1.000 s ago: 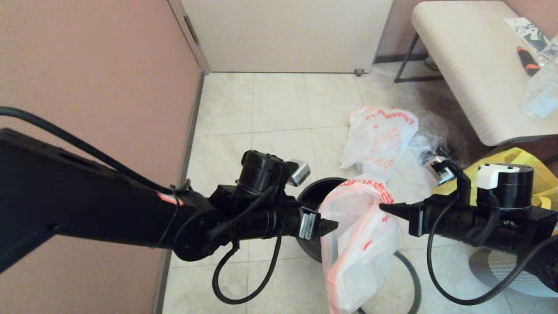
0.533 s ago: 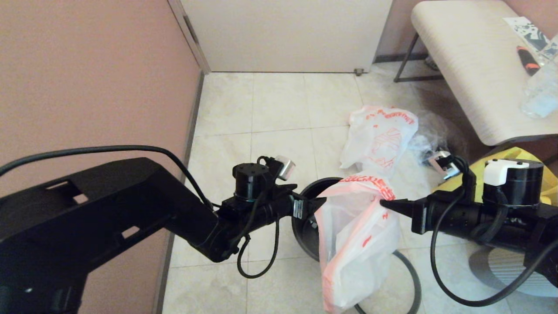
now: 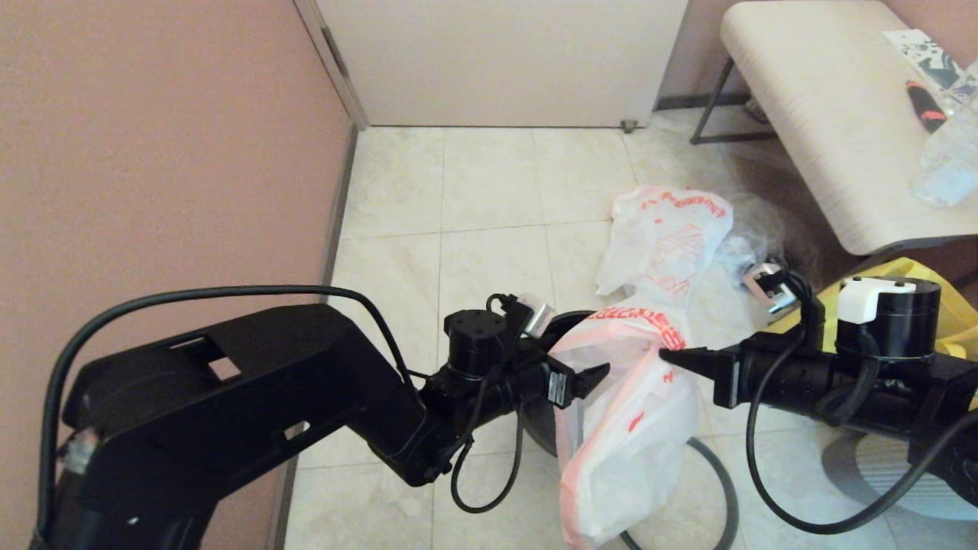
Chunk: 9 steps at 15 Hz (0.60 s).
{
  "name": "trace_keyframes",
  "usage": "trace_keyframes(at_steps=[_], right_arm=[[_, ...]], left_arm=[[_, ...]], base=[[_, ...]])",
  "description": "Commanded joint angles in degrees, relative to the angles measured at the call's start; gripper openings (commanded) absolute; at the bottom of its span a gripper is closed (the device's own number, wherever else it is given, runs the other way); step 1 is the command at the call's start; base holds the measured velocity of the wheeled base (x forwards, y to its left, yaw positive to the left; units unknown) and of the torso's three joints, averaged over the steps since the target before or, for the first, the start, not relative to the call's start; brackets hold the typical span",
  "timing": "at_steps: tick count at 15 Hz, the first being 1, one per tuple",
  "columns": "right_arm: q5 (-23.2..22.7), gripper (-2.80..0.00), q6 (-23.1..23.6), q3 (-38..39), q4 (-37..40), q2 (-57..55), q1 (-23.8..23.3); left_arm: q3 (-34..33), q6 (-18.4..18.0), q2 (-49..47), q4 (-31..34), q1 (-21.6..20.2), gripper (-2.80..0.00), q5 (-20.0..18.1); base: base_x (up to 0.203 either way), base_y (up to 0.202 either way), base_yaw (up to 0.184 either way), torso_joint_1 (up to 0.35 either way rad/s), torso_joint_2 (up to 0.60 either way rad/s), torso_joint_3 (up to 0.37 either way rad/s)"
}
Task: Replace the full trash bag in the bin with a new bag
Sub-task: Put the new garbage bag on the trash can
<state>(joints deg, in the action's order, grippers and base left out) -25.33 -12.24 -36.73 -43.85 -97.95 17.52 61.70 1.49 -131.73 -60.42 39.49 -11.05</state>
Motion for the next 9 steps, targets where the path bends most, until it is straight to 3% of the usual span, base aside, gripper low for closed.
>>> trace_keyframes(at_steps=[1, 9], right_arm=[[-0.2, -2.80, -0.1, -0.2, -0.3, -0.4, 0.1], [-0.2, -2.80, -1.4, -1.3, -0.3, -0.7, 0.0]], left_arm=[[0.5, 0.1, -0.5, -0.7, 0.9, -2.80, 0.3], [-1.0, 0.5, 1.5, 0.6, -0.1, -2.80, 0.1]], base=[[0.000, 0.000, 0.000, 0.000, 0.00, 0.000], [0.000, 0.000, 0.000, 0.000, 0.00, 0.000]])
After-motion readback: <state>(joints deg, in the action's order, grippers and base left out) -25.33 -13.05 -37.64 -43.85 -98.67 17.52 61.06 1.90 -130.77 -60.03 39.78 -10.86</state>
